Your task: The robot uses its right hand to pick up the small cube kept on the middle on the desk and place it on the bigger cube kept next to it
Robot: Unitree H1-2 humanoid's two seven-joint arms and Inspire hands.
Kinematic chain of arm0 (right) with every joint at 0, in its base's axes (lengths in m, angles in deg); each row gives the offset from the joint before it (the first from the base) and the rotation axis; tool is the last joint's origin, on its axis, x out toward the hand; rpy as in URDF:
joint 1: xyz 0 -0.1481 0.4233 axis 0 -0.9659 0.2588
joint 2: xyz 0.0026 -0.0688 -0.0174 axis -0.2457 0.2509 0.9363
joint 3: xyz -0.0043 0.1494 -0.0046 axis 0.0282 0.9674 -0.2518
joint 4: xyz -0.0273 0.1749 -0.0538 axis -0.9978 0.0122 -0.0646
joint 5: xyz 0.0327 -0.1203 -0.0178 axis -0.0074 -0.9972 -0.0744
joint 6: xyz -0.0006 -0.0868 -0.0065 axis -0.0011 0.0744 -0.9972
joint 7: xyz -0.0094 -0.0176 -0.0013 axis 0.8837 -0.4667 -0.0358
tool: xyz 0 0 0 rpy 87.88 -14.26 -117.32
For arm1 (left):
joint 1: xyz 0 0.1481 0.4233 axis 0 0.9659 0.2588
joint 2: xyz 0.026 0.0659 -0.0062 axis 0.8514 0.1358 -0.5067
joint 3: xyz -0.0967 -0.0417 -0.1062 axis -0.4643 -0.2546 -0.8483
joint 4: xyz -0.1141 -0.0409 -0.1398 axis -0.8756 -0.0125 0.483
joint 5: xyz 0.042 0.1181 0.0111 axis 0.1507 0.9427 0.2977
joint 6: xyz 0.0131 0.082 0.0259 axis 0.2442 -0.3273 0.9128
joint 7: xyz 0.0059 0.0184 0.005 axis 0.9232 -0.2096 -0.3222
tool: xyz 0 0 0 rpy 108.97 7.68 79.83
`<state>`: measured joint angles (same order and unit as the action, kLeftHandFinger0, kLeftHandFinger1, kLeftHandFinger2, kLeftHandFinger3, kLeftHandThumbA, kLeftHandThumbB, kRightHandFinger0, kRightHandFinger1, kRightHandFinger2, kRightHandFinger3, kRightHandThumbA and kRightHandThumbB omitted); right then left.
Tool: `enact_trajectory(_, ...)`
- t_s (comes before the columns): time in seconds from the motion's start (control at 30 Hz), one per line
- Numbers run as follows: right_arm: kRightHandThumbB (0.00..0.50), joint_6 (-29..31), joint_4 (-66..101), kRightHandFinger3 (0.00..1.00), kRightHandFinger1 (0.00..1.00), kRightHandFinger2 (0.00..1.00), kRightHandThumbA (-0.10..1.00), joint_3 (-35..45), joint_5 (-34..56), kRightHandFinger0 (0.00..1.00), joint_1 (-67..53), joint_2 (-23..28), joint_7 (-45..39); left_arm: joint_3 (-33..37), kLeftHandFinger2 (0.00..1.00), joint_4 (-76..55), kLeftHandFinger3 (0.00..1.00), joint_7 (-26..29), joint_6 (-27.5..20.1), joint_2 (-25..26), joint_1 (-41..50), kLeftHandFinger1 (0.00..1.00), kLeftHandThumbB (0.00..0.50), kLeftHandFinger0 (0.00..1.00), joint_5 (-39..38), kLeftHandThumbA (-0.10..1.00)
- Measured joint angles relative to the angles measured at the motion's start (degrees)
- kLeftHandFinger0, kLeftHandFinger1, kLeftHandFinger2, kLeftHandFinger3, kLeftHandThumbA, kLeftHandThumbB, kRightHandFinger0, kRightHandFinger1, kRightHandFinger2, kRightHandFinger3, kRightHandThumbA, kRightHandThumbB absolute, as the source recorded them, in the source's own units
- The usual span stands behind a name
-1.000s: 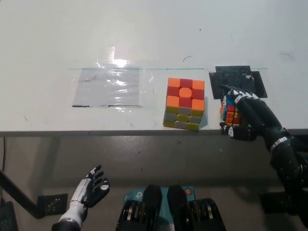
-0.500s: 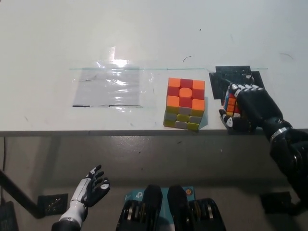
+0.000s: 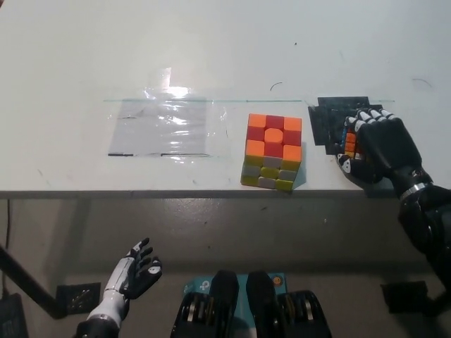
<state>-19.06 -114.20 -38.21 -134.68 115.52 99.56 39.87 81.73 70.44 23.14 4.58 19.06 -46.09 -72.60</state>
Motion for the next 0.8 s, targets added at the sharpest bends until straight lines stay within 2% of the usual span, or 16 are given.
enact_trajectory(0.1, 0.013, 1.0, -1.8, 0.13, 0.25, 0.52, -0.10, -0.2, 0.0, 0.00, 0.4, -0.3, 2.3, 0.0, 1.00, 0.0, 1.00, 0.0, 0.0, 0.0, 0.0, 1.00, 0.316, 1.00, 0.1, 0.33)
enact_trajectory(0.2, 0.000, 1.9, -3.5, 0.09, 0.23, 0.49, -0.10, -0.7, 0.0, 0.00, 0.9, -0.5, 4.7, 0.0, 1.00, 0.0, 1.00, 0.0, 0.0, 0.1, 0.0, 1.00, 0.309, 1.00, 0.2, 0.32)
enact_trajectory(0.37, 0.000, 2.8, -4.4, 0.08, 0.20, 0.47, -0.10, -0.7, 0.1, 0.00, 1.2, -0.9, 6.8, 0.3, 1.00, -0.1, 1.00, 0.1, 0.0, 0.1, 0.0, 1.00, 0.308, 1.00, 0.4, 0.36)
enact_trajectory(0.4, 0.028, 3.0, -4.4, 0.08, 0.19, 0.47, -0.10, -0.7, 0.1, 0.00, 1.2, -0.9, 6.8, 0.3, 1.00, -0.1, 1.00, 0.1, 0.0, 0.1, 0.0, 1.00, 0.308, 1.00, 0.4, 0.35)
enact_trajectory(0.43, 0.025, 3.1, -4.4, 0.08, 0.18, 0.47, -0.10, -0.7, 0.2, 0.00, 1.2, -0.9, 7.0, 0.3, 1.00, -0.1, 1.00, 0.1, 0.0, 0.2, 0.0, 1.00, 0.309, 1.00, 0.5, 0.34)
enact_trajectory(0.47, 0.002, 3.2, -4.5, 0.12, 0.20, 0.52, -0.10, -0.7, 0.2, 0.00, 1.2, -0.9, 7.1, 0.3, 1.00, -0.1, 1.00, 0.1, 0.0, 0.2, 0.0, 1.00, 0.305, 1.00, 0.5, 0.32)
enact_trajectory(0.5, 0.000, 3.3, -4.5, 0.19, 0.23, 0.56, -0.10, -0.7, 0.3, 0.00, 1.2, -0.9, 7.3, 0.3, 1.00, -0.1, 1.00, 0.1, 0.0, 0.2, 0.0, 1.00, 0.299, 1.00, 0.5, 0.32)
enact_trajectory(0.53, 0.000, 3.4, -4.5, 0.23, 0.24, 0.56, -0.10, -0.7, 0.3, 0.00, 1.2, -0.9, 7.4, 0.3, 1.00, -0.1, 1.00, 0.1, 0.0, 0.2, 0.0, 1.00, 0.290, 1.00, 0.5, 0.32)
enact_trajectory(0.57, 0.000, 3.4, -4.5, 0.33, 0.25, 0.58, -0.10, -0.7, 0.3, 0.00, 1.2, -0.9, 7.4, 0.3, 1.00, -0.1, 1.00, 0.1, 0.0, 0.2, 0.0, 1.00, 0.292, 1.00, 0.5, 0.32)
enact_trajectory(0.73, 0.001, 3.7, -4.5, 0.34, 0.24, 0.54, -0.10, -0.7, 0.2, 0.00, 1.2, -1.0, 8.1, 0.2, 1.00, -0.1, 1.00, 0.1, 0.0, 0.2, 0.0, 1.00, 0.301, 1.00, 0.5, 0.32)
enact_trajectory(0.8, 0.026, 3.9, -4.5, 0.38, 0.25, 0.58, -0.10, -0.7, 0.2, 0.00, 1.2, -1.0, 8.4, 0.2, 1.00, 0.1, 1.00, 0.1, 0.0, 0.2, -0.1, 1.00, 0.304, 1.00, 0.5, 0.33)
